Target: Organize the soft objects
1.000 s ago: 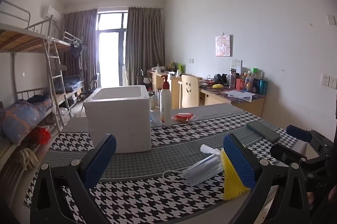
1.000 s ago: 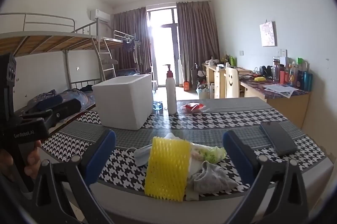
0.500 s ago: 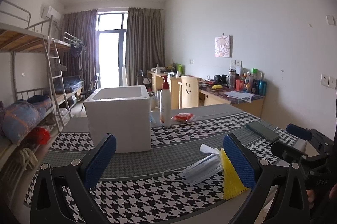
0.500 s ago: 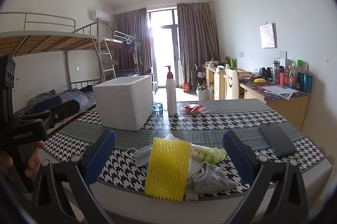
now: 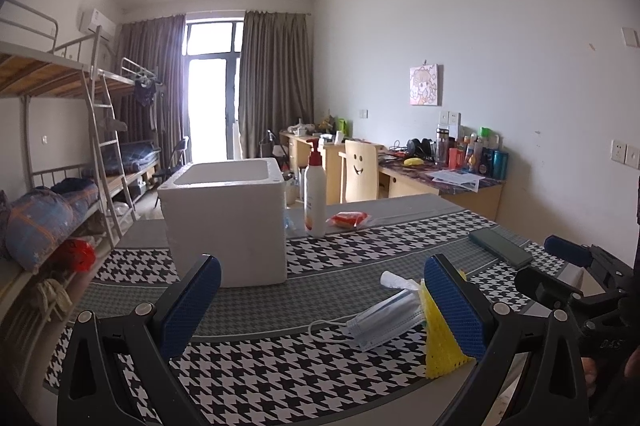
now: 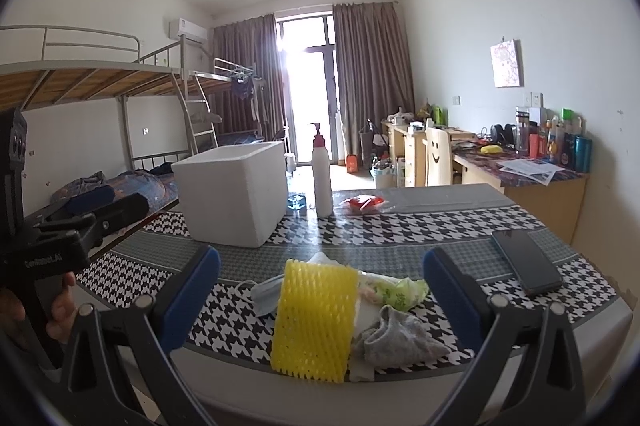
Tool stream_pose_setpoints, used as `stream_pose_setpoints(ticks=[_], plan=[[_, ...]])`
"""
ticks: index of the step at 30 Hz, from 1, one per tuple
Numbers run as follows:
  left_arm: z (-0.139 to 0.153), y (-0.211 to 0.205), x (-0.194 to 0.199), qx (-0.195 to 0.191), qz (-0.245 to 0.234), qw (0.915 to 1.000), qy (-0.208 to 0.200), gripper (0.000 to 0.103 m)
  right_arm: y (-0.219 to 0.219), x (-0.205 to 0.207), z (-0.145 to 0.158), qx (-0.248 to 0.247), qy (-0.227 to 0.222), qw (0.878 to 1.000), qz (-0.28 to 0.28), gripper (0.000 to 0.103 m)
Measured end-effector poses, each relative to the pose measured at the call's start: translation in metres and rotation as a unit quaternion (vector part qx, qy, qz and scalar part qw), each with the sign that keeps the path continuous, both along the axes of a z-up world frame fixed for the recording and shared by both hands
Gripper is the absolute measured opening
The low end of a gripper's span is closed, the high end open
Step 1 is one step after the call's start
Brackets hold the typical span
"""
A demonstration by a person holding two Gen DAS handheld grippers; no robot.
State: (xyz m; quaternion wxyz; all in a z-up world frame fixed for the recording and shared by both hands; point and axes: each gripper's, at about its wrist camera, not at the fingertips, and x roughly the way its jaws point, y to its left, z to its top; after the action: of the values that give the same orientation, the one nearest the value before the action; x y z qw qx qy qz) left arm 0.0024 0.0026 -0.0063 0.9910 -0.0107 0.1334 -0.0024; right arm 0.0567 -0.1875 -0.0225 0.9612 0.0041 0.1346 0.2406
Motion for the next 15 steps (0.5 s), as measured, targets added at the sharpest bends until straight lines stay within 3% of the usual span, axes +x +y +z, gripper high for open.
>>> stream_pose_setpoints(ticks=[15], plan=[[-0.0021, 0.0029, 0.0068, -0.001, -0.009, 0.9998, 0.017, 0.102, -0.0038, 0.0061, -0.0025, 0.004, 0.009, 1.000, -0.004, 0.103]])
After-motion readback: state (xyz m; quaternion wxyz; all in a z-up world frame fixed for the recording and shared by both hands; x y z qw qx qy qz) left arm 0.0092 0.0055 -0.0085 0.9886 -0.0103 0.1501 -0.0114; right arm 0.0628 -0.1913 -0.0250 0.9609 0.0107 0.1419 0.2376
